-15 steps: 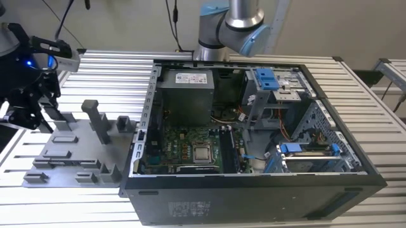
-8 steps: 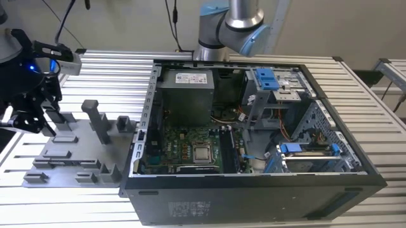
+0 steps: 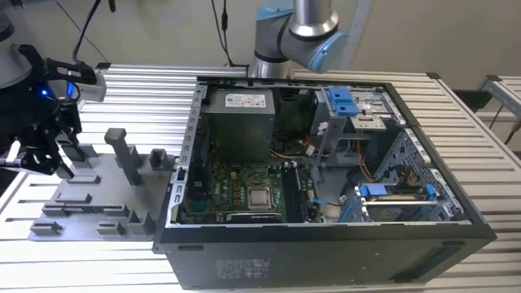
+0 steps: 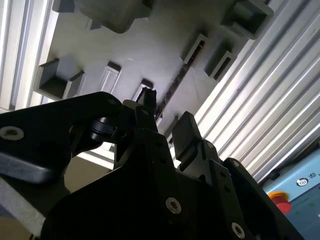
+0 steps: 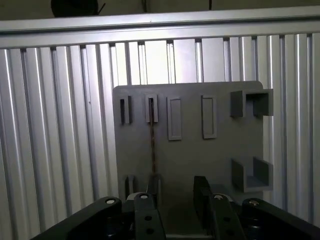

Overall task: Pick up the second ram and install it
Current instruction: 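Pick up the second ram and move it above second insertion slot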

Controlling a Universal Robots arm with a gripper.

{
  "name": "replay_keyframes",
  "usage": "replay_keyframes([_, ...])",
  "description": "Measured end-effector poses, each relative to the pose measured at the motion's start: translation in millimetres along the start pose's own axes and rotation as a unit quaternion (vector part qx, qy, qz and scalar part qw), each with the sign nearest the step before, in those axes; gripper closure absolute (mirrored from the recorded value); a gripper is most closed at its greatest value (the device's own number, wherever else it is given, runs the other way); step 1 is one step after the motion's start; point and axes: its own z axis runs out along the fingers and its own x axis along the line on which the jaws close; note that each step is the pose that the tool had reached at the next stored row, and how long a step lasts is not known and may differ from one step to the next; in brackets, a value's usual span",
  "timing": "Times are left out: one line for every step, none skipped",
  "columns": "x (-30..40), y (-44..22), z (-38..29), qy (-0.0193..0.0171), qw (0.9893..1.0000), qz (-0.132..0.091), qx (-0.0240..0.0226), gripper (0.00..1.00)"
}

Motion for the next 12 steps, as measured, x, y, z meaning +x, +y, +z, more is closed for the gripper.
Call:
replay_keyframes([0.1, 0.0, 1.6, 0.0002, 1.0, 0.0, 0.0, 0.58])
replay_keyframes([0.2, 0.2, 3.4, 0.0002, 1.0, 0.0, 0.0, 0.58])
replay_keyframes([0.2, 0.6, 5.3, 0.0002, 1.0, 0.0, 0.0, 0.58])
replay_keyframes([0.4, 1.3, 7.1, 0.0002, 1.0, 0.0, 0.0001, 0.58])
replay_keyframes([0.6, 2.9, 8.8, 0.0003, 1.0, 0.0, -0.0001, 0.58])
replay_keyframes([0.8, 4.3, 10.7, 0.0003, 1.0, 0.0, 0.0, 0.58])
replay_keyframes([0.9, 5.5, 12.6, 0.0002, 1.0, 0.0, 0.0, 0.58])
replay_keyframes([1.0, 6.4, 14.4, 0.0002, 1.0, 0.0, 0.0001, 0.58])
replay_keyframes([1.2, 7.0, 16.2, 0.0002, 1.0, 0.0, 0.0001, 0.58])
replay_keyframes([1.3, 7.2, 17.9, 0.0002, 1.0, 0.0, 0.0002, 0.58])
replay_keyframes([1.4, 7.5, 19.7, 0.0001, 1.0, 0.0, 0.0005, 0.58])
replay_keyframes([1.5, 7.7, 21.7, 0.0001, 1.0, 0.0, 0.0009, 0.58])
